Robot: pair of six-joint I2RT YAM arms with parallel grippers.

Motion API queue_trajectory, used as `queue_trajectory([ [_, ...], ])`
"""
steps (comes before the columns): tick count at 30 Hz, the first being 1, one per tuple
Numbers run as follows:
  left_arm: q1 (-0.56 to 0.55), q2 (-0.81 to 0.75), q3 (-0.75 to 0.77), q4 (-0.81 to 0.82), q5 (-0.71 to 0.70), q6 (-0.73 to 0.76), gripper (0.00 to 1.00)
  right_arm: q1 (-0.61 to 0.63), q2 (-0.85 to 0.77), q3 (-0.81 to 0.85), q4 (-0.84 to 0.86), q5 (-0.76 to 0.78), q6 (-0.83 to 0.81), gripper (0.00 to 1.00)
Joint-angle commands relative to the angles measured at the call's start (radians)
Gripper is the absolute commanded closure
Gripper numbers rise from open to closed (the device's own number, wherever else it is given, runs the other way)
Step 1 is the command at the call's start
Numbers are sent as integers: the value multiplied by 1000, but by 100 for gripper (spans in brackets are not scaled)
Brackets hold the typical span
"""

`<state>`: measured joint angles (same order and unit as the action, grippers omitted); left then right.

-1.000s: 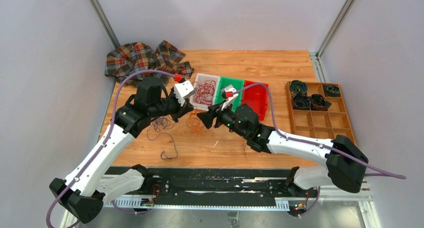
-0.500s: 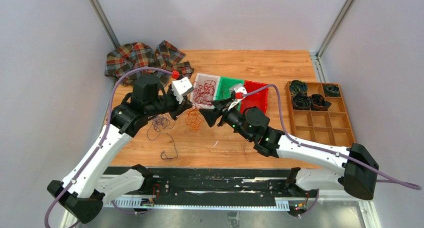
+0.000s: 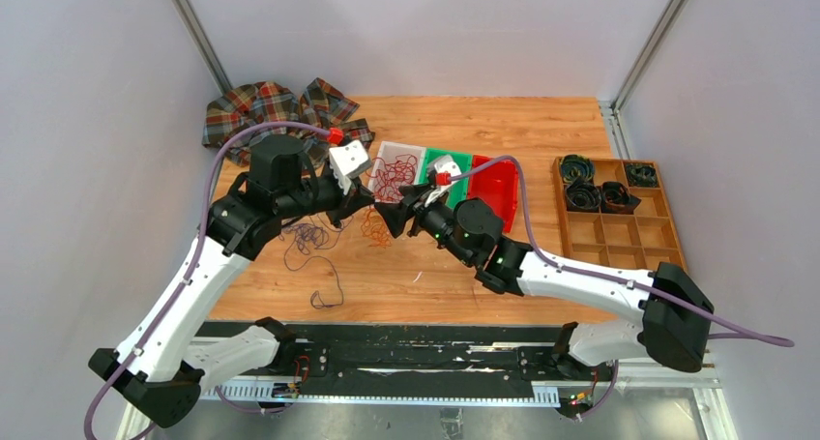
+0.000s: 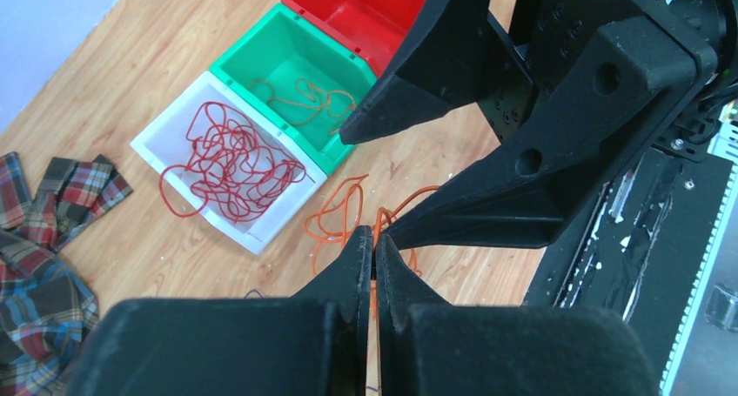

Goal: Untangle the cables

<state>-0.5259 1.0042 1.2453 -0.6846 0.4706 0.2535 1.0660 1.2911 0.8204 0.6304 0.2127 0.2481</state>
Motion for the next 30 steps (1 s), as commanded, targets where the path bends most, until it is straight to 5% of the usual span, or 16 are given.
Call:
queue_trajectory([
  [1,-9,8,31,-18,41,-3,99,11,13,47,56,25,-19,36],
  [11,-9,13,79,-53,79,5,100,11,68,91,54,90,-36,38],
  [22,-9,64,239,-86,411,-138,100,5,196,114,118,80,-85,38],
  [30,-9,110,400,-86,463,-168,100,-8,241,5,151,97,-7,37],
])
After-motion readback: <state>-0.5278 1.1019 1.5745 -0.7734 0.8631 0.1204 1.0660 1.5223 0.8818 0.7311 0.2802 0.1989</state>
